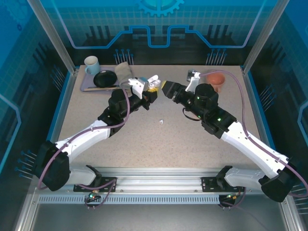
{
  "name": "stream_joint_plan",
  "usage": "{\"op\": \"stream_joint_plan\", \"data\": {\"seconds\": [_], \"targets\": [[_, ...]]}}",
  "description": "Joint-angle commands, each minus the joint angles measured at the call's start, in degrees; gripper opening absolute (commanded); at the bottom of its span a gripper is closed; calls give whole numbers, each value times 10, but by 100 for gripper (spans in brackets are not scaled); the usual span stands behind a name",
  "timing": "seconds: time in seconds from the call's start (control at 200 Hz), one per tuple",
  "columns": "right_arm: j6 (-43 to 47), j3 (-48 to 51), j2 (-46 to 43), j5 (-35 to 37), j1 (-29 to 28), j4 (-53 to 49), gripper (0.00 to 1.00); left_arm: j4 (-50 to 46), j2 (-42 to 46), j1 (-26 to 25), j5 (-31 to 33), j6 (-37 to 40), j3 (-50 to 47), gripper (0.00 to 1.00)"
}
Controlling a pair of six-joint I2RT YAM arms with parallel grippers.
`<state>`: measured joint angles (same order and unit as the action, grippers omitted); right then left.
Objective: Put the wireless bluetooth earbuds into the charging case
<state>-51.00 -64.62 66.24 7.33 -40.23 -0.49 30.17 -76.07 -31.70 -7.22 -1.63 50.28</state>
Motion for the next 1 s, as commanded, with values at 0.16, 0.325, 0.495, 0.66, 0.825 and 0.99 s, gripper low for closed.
{"op": "stream_joint_plan", "data": {"seconds": [0.16,0.325,0.495,0.66,0.825,0.99], "targets": [[-78,-10,16,-124,10,-28,19,13,11,11,-75,9,-29,0],[-97,-6,33,-137,4,-6,6,8,11,13,-91,9,-33,0],[-109,-10,54,-147,-2,5,0,2,9,14,-96,11,-32,0],[-110,-17,70,-146,-5,6,0,0,8,15,-99,11,-29,0],[-103,-22,75,-136,-5,0,0,-2,9,15,-105,11,-29,0],[-96,-27,75,-131,0,-7,0,-3,11,14,-109,11,-32,0]]}}
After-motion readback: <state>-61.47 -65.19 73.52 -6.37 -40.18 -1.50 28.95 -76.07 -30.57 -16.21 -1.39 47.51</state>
